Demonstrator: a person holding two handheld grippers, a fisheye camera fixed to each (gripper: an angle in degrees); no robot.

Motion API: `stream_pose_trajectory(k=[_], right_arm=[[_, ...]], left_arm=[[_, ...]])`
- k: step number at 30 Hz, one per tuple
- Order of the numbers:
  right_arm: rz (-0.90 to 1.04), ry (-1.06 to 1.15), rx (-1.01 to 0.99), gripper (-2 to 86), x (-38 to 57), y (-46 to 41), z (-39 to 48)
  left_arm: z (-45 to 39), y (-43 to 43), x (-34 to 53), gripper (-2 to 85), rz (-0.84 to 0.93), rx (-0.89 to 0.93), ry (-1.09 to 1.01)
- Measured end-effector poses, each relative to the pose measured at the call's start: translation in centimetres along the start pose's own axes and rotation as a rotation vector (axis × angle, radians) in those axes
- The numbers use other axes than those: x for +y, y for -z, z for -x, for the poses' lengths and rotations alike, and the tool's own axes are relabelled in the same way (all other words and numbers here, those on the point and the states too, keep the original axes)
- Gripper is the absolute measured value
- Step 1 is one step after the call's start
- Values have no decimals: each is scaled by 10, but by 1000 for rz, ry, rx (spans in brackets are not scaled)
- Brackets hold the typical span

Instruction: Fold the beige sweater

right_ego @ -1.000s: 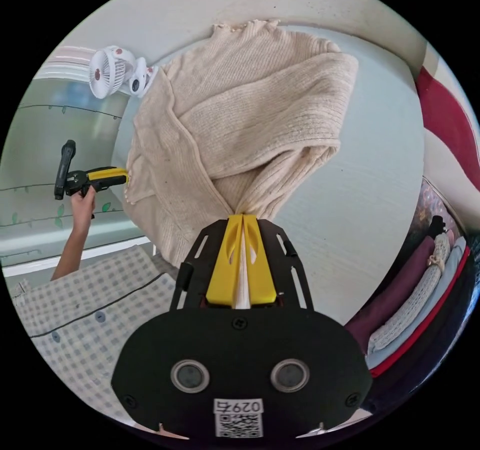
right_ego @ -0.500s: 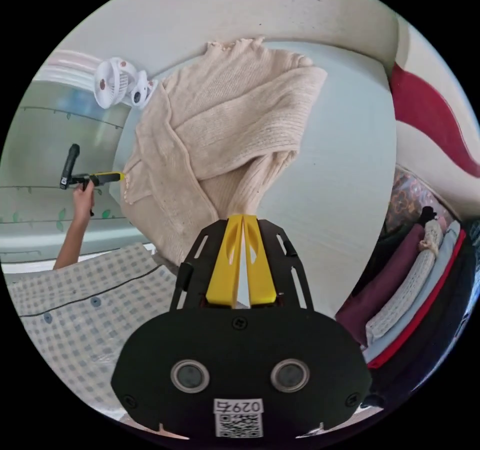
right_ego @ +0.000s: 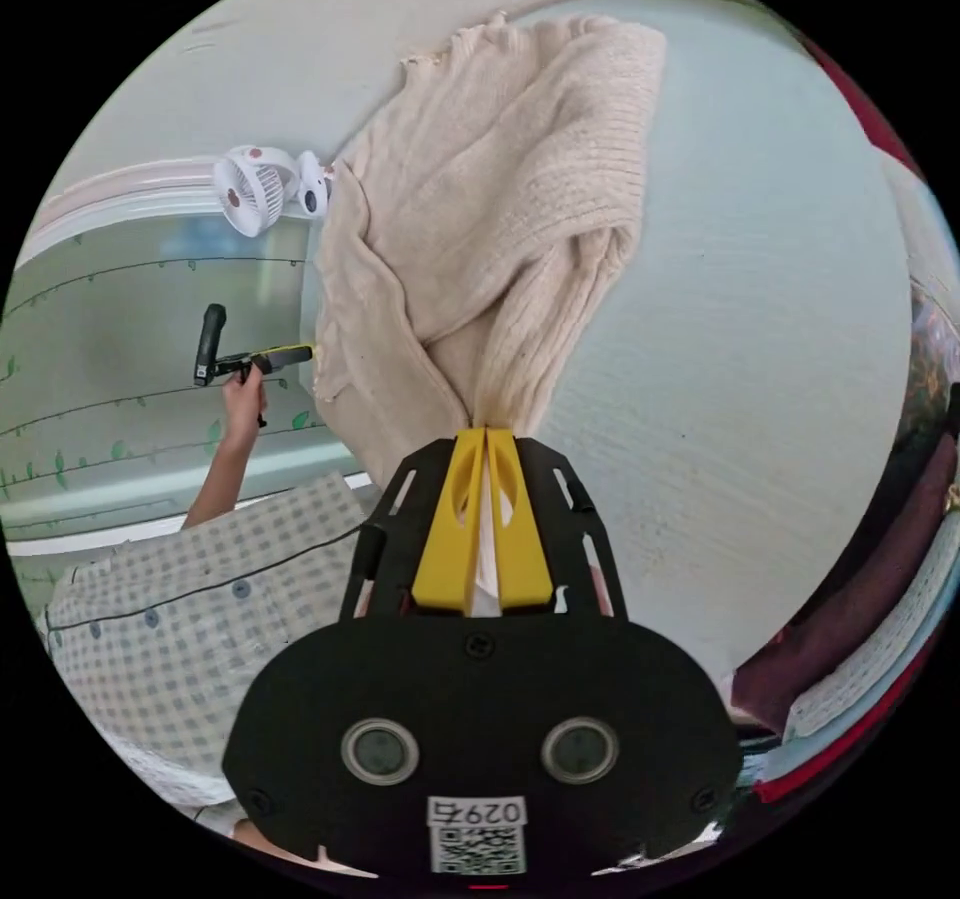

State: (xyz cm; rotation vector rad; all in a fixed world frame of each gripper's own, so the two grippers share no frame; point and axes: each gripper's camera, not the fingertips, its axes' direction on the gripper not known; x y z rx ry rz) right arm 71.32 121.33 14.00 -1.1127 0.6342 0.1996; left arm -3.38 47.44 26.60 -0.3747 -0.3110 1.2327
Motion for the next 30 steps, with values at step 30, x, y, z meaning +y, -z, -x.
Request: stream_pose_trajectory(k=[30], right_arm=[[-33,-194,225,1,-12,48,-27]], left_arm=[[39,41,13,-8,-3,144,67]])
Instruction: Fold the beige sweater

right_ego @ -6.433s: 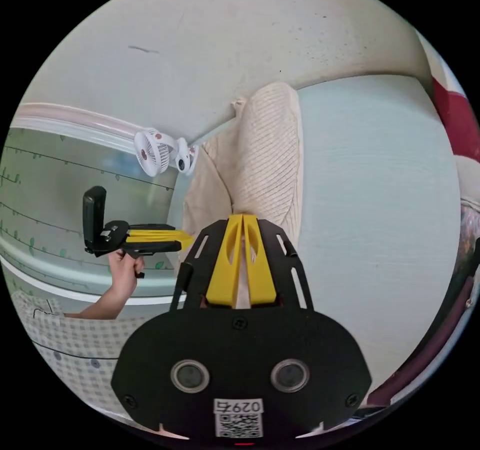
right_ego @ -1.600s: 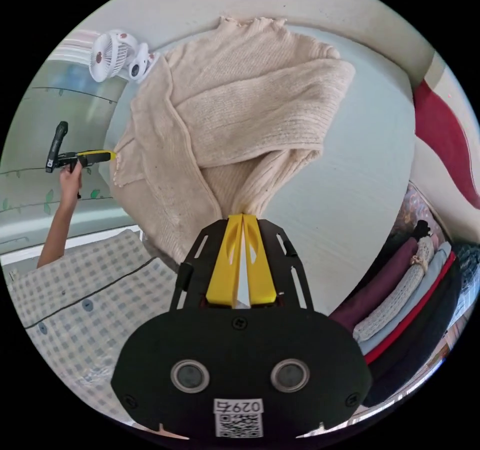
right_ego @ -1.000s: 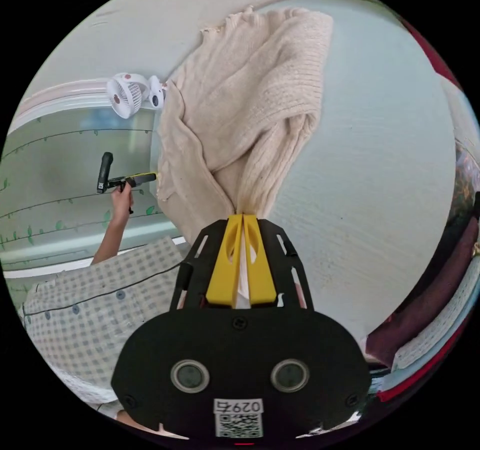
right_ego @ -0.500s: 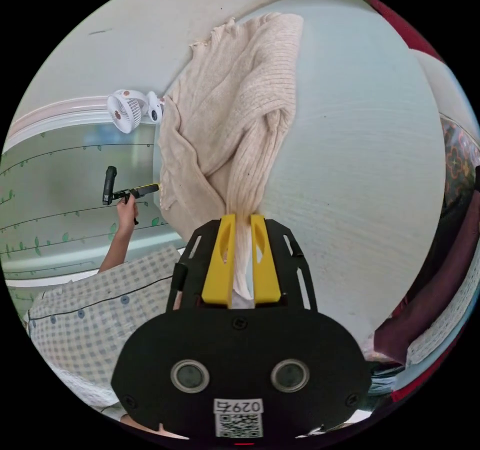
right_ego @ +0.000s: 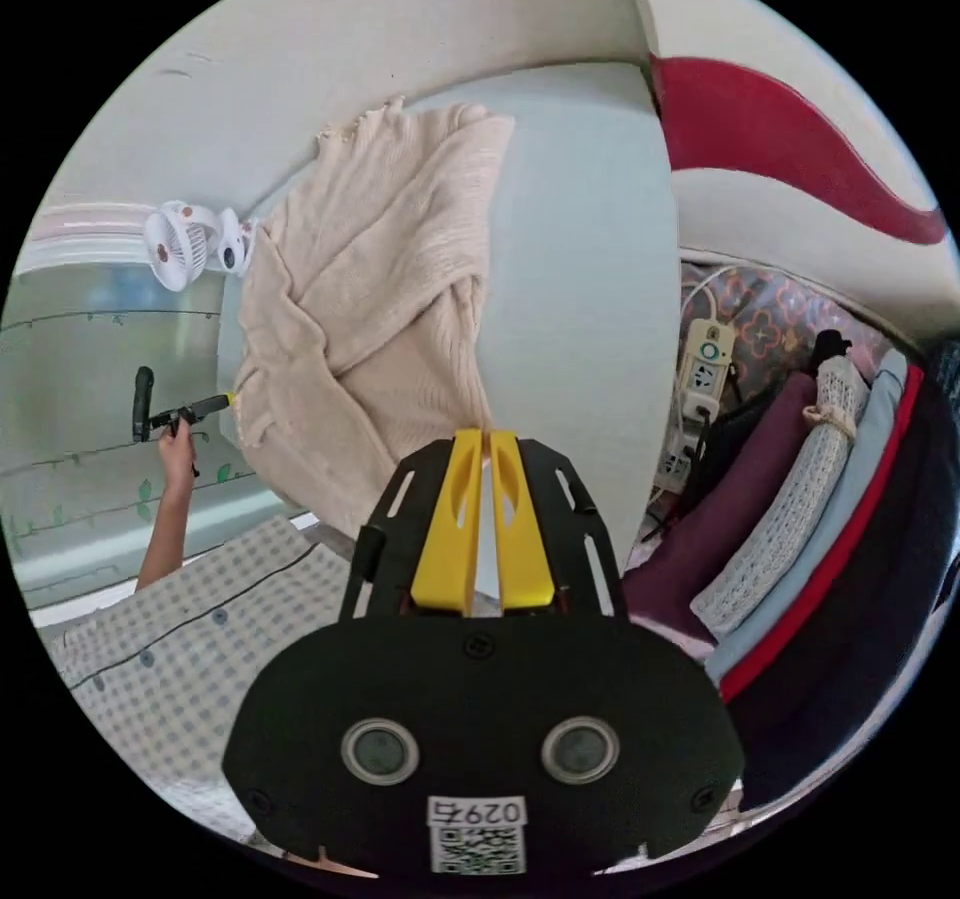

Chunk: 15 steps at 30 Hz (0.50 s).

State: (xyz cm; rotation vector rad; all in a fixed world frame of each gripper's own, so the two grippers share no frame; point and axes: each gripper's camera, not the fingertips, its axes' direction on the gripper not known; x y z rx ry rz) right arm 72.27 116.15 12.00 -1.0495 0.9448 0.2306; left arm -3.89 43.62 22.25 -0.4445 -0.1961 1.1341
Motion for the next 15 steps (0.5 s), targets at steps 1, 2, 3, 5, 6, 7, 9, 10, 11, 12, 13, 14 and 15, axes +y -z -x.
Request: stream_pose_trajectory(k=[1,2,3,5,6,7,9,10,11,12,13,14,15], right_arm=[[54,-11,-20,2,-4,-10,-5],[58,-38,-96,2,-5,-10,-14],[108,-53,-174,2,-6,-9,-19],[144,-25,-326,1,-7,-2,-22],[142,-6,-386,0,-5,9,-23],[132,5,-394,-1,-4,16,-22],[23,20,-343,-3,-4,48,-18],[-6,26,-328,-3,-6,54,-16],[-47,26,-300,-4,-13,61,-11],[-63,27,-276,-4,-24,61,-5],[-63,31,-263,-4,-31,59,-1],[-46,37,-220,-4,-46,49,8],[-22,47,-153,-4,-60,37,18]], left_arm=[[1,4,0,-8,-40,11,-1],[2,3,-2,-7,-19,27,0],[-1,1,-3,-6,2,47,-27],[-7,2,0,-4,6,74,-58],[-9,4,4,-4,8,76,-58],[-9,5,6,-5,6,71,-53],[-15,15,15,-9,-51,18,-25],[-18,17,17,-9,-74,18,-26],[-25,20,17,-9,-117,33,-44],[-35,18,13,-9,-146,50,-72],[-40,15,10,-10,-150,53,-85],[-53,4,-2,-10,-134,44,-117],[-66,-11,-15,-10,-99,11,-147]])
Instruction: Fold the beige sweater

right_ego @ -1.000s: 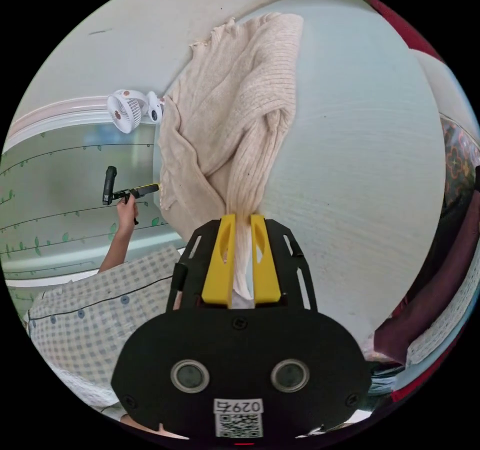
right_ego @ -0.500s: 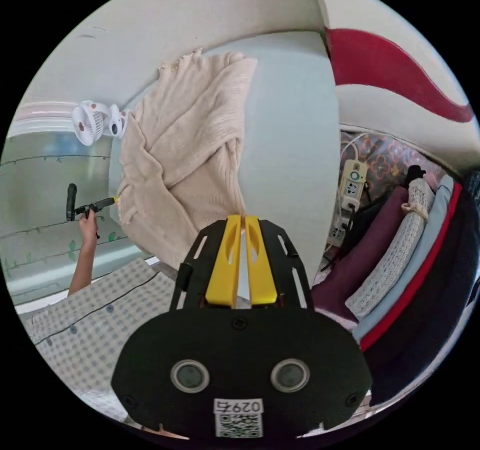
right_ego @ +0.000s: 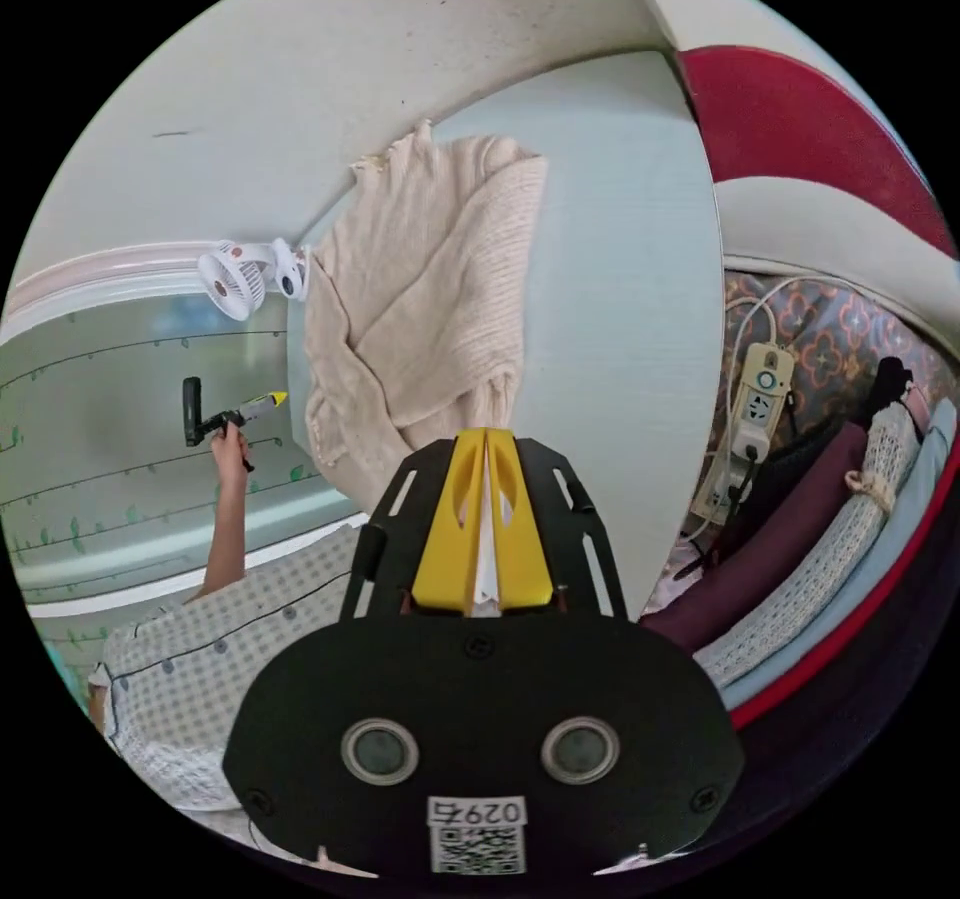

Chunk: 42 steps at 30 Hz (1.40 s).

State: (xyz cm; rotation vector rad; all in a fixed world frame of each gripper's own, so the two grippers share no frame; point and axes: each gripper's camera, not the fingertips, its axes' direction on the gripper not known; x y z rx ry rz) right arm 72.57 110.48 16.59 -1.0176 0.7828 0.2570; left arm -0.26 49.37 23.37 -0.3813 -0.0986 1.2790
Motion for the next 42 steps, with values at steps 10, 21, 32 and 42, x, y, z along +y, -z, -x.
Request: stream_pose_trajectory(k=[10,21,32,42], right_arm=[[-63,103,246,-4,1,-21,59],[65,88,187,-5,-25,-34,66],[84,82,364,-5,-64,-13,60],[-22,86,452,-5,-75,31,49]], left_arm=[[-88,-85,-24,-10,160,-621,-187],[-79,-66,-27,-10,94,-146,-58],[-108,-61,-39,-10,73,-454,-159],[-82,-18,-78,-10,19,-234,-99]])
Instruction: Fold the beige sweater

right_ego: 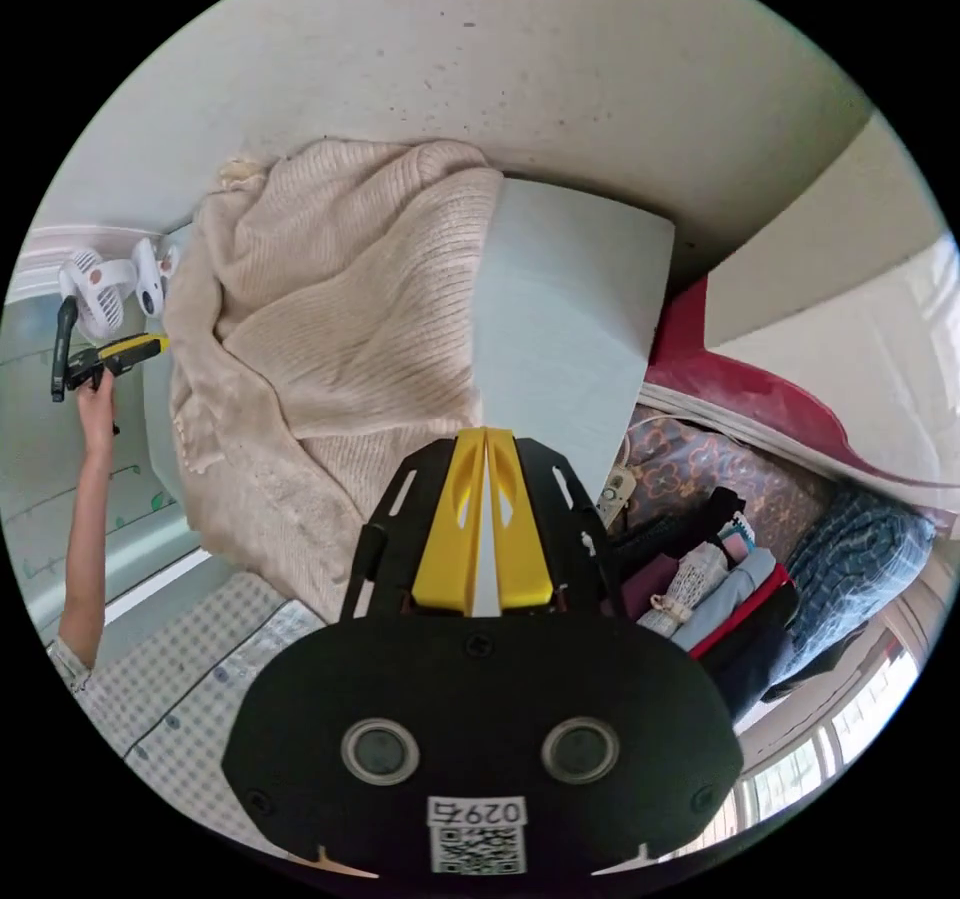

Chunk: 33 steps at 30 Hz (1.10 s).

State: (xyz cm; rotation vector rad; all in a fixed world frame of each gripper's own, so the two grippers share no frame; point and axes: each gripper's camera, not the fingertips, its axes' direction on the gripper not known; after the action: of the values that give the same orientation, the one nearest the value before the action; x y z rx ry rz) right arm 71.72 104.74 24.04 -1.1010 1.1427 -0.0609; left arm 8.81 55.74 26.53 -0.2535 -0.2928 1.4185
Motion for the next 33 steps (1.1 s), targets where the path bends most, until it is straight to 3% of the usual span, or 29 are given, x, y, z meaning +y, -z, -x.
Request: stream_pose_trajectory(k=[3,7,10,12,15,20,25,29,33], right_arm=[[-54,50,-144,-5,81,9,2],[54,21,-420,-4,173,-41,6],[116,-74,-513,-3,228,-83,2],[112,-138,-537,0,257,-99,-5],[106,-177,-557,15,286,-109,-16],[67,-286,-632,79,330,-131,-40],[-47,-416,-736,69,383,-150,-46],[-130,-507,-792,33,428,-175,-48],[-151,-521,-780,12,445,-185,-48]], left_arm=[[-9,17,71,-9,-97,43,-6],[-18,-8,154,-7,-27,79,36],[-15,-28,208,2,21,10,118],[-7,-37,236,54,41,-66,176],[5,-45,255,105,58,-4,201],[24,-57,265,110,23,129,178],[32,-78,257,110,85,125,61],[42,-85,258,63,82,36,-16],[71,-76,268,6,62,117,-34]])
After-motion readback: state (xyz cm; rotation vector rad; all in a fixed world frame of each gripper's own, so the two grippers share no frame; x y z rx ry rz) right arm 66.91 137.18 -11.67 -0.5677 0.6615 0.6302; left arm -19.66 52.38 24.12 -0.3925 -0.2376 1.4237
